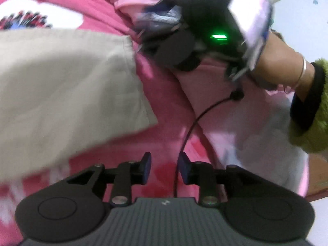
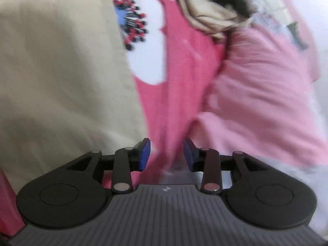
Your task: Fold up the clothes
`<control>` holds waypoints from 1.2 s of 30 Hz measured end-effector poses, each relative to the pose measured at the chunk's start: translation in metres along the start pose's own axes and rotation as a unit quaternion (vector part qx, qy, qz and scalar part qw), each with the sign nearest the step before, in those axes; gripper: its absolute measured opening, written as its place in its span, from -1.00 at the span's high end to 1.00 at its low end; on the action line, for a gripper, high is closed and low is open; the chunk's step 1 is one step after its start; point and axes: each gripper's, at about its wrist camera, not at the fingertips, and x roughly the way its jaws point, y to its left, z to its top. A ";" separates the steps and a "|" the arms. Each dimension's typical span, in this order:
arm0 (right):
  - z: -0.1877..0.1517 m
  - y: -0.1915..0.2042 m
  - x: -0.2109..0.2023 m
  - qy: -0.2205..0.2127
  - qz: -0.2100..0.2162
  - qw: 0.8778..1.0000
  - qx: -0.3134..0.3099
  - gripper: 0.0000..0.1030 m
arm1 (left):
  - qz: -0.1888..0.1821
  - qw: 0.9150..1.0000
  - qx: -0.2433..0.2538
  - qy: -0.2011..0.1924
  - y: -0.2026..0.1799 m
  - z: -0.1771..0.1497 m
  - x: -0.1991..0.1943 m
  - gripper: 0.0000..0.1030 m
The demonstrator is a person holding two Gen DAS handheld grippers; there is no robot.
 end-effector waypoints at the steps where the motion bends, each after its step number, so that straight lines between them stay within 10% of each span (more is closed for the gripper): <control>1: -0.001 -0.004 -0.009 -0.012 -0.012 1.000 -0.001 0.36 | 0.002 1.000 -0.006 -0.007 0.001 -0.005 -0.010 0.44; 6: 0.004 -0.039 -0.061 -0.119 0.157 0.975 0.103 0.37 | 0.079 0.995 -0.016 -0.062 0.030 -0.010 -0.052 0.44; 10: 0.016 0.001 -0.056 -0.131 0.266 0.954 0.034 0.37 | 0.163 0.984 -0.006 -0.068 0.064 -0.003 -0.054 0.44; 17: -0.012 -0.004 -0.027 0.036 0.295 0.951 0.084 0.64 | 0.136 0.984 -0.080 -0.086 0.095 -0.010 -0.074 0.45; 20: 0.014 -0.021 -0.041 0.003 0.272 0.957 0.100 0.64 | 0.154 0.974 -0.109 -0.122 0.096 -0.019 -0.096 0.43; 28: 0.141 0.012 0.003 -0.076 0.282 0.944 0.155 0.63 | 0.236 0.923 -0.216 -0.215 0.150 -0.050 -0.152 0.45; 33: 0.146 0.024 0.022 -0.012 0.260 0.953 0.156 0.63 | 0.239 0.892 -0.283 -0.260 0.177 -0.084 -0.203 0.49; 36: 0.168 0.021 0.005 -0.006 0.252 0.956 0.150 0.61 | 0.286 0.859 -0.306 -0.295 0.187 -0.112 -0.254 0.46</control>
